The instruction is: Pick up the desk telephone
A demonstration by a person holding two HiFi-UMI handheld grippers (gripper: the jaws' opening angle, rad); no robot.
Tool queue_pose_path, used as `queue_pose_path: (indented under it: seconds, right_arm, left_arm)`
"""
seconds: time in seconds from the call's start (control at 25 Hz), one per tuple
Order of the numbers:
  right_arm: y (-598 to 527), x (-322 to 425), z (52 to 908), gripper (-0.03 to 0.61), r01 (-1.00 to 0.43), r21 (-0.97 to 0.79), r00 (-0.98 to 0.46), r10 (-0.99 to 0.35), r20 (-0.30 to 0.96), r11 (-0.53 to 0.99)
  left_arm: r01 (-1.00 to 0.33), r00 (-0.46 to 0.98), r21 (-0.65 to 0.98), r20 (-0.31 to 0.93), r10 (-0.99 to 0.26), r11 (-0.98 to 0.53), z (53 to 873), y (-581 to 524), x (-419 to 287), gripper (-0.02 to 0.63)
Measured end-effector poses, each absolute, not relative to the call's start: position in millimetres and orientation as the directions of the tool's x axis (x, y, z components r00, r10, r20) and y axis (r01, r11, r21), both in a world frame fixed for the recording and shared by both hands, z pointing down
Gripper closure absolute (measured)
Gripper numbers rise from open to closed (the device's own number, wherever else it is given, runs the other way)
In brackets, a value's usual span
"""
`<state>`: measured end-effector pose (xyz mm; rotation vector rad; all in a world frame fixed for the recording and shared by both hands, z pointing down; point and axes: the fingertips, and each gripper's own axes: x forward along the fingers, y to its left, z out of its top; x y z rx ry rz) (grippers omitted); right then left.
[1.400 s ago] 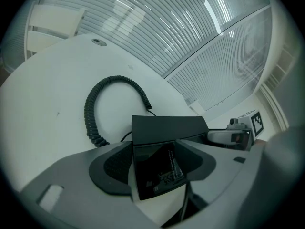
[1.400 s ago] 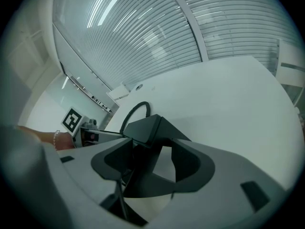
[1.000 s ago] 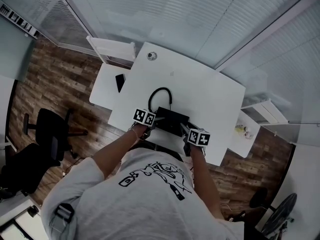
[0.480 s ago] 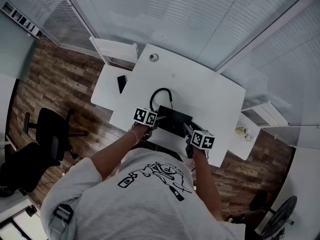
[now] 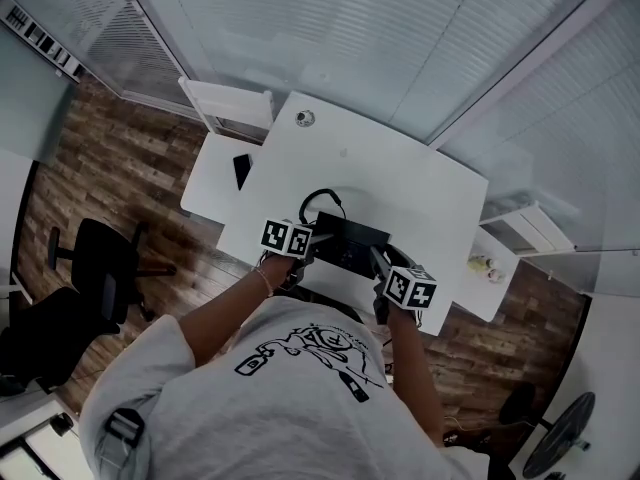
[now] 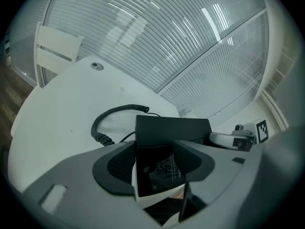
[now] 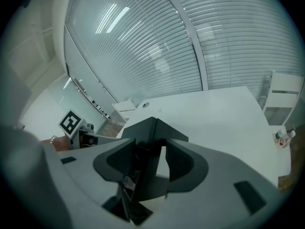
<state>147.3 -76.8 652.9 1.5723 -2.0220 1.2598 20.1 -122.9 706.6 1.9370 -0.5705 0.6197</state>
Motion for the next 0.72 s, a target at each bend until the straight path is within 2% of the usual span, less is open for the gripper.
queue_pose_path:
  seconds: [0.72]
  right_arm:
    - [-78, 155, 547, 0.389, -0.909, -0.411, -0.334, -0.716, 0.613, 0.073]
  left_arm:
    - [-0.590, 0.798, 0.695, 0.580, -0.164, -0.410, 608, -122, 29, 0.370]
